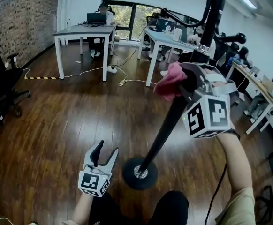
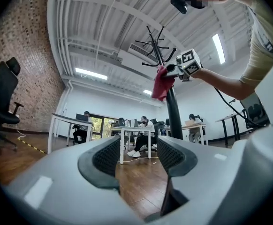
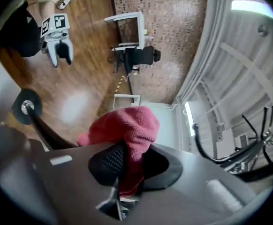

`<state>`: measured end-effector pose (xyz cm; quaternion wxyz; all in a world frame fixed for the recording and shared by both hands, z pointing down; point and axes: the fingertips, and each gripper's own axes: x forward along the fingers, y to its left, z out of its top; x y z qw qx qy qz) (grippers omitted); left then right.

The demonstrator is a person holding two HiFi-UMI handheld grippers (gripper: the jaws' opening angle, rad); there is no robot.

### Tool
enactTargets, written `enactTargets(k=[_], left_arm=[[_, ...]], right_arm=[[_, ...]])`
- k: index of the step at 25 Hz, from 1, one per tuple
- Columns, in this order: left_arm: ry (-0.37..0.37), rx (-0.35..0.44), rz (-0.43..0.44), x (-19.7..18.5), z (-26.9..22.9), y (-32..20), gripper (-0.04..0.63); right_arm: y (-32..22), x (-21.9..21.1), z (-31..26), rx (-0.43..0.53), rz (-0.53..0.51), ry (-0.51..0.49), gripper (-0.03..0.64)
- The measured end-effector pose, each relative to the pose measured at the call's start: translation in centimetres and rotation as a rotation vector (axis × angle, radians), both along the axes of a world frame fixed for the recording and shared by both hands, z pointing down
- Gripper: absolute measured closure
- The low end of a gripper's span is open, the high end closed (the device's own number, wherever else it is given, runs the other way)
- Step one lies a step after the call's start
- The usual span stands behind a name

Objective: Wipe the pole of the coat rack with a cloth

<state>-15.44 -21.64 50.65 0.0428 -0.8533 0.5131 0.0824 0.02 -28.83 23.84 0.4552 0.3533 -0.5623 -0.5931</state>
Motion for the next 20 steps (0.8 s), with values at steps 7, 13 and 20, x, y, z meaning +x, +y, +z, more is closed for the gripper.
enactTargets(k=[7,13,20], left_arm=[[0.008,-0.024,-0.059,-3.5,2.0,0.2,0.354],[0.001,-0.062,-0.114,-6.1,3.7,0.2,0.354],[0.023,-0.135,-0.158,-8.0,7.1,1.1,0.354]], right_arm=[[-1.2,-0.2,15.9,-0.157,0.117,0.306,0.566],[-1.7,0.2,27.7,-0.224,0.215,0.553,0.566],[-1.2,1.5,45.7,-0.387,0.290,0.901,0.566]])
